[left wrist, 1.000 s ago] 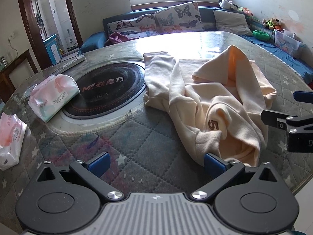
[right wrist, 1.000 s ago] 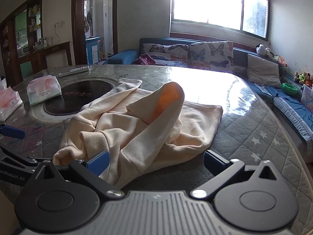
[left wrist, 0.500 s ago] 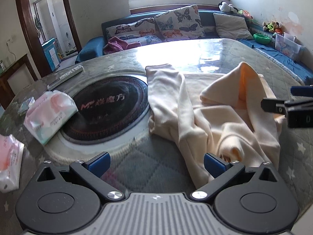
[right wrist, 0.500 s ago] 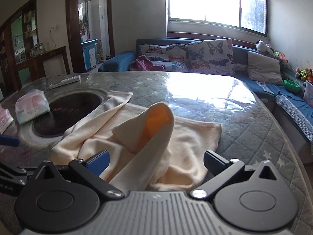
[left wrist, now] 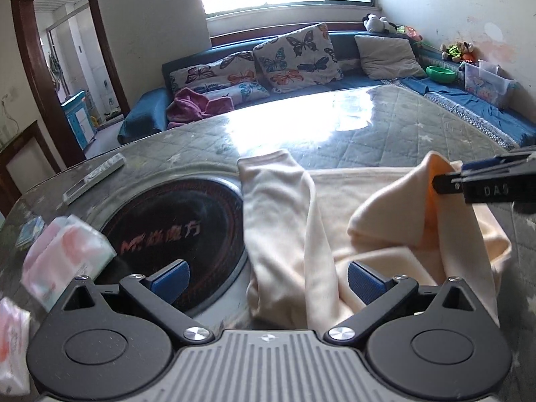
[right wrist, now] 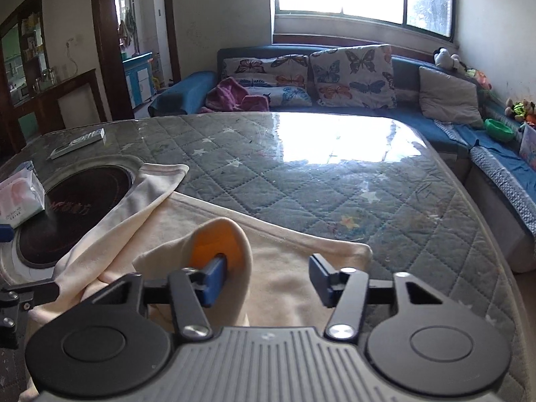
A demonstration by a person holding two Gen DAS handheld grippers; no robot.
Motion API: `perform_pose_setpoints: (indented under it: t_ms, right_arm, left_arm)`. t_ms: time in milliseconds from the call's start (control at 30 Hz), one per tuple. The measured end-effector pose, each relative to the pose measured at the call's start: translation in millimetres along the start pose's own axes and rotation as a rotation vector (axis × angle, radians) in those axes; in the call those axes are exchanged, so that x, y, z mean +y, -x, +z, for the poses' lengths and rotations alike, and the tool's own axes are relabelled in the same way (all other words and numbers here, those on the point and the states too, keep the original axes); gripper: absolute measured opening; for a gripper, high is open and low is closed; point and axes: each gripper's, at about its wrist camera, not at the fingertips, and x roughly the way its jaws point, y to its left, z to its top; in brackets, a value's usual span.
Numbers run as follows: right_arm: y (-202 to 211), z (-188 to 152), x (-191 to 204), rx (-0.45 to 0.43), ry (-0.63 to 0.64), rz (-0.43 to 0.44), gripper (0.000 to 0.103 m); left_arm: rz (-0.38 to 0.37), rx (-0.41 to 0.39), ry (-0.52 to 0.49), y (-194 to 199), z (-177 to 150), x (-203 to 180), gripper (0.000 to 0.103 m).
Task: Fold clothes
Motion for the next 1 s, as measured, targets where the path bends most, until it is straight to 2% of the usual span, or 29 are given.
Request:
perform_pose_setpoints:
  t_ms: [33,100,200,300,400,500,567,633,667,800,933,1000]
  right_arm:
    - [-2,1,0,0.002,0.007,0.008,0.038]
    - [-5,2,0,0.002,0.021,0.014,0.016]
    - [-2,3,-2,-0.009,0.018,0.005,0.006]
    - [9,3,-9,-0.03,-0.001,-0.008,0.004]
    - [27,1,-20,-0.062,-0.013,-0.041,0.004]
    - [50,-5,-33,-0.103,-0.032,-0.091,0.004]
    - [67,-11,-44,-0.136,-0.059,-0.133,0.004]
    - [86,-19,-56,-0.172,-0.094,-0.192,0.004]
    - [96,-25,-62,-0.184,-0.112,-0.223,0.004]
    - [127,-49,-89,-0.202,-0.188,-0.321,0.004]
    - [128,-66,-104,-0.14,-0.216,-0.286,0.01]
    - [121,-67,-105,-0.121,-0.215,-0.263,0.019]
  left_arm:
    - [-0.01,0.003,0.005,-5,3,0,0.099]
    - [-0.028,0.014,0.014,-15,10,0,0.096]
    - [-0.052,0.031,0.024,-31,19,-1,0.089]
    - [-0.073,0.044,0.024,-45,26,-3,0.085]
    - [-0.079,0.074,0.009,-60,27,-7,0.071]
    - [-0.087,0.097,0.003,-70,23,-7,0.047]
    - [-0.107,0.085,0.008,-69,20,-5,0.037]
    - [-0.122,0.069,0.015,-66,16,-3,0.016]
    - [-0.127,0.06,0.021,-63,16,-1,0.012]
    - [-0.114,0.023,0.046,-48,10,8,0.005]
    - [-0.088,-0.013,0.096,-27,3,24,0.004]
    - [-0.071,-0.033,0.126,-14,-2,35,0.003]
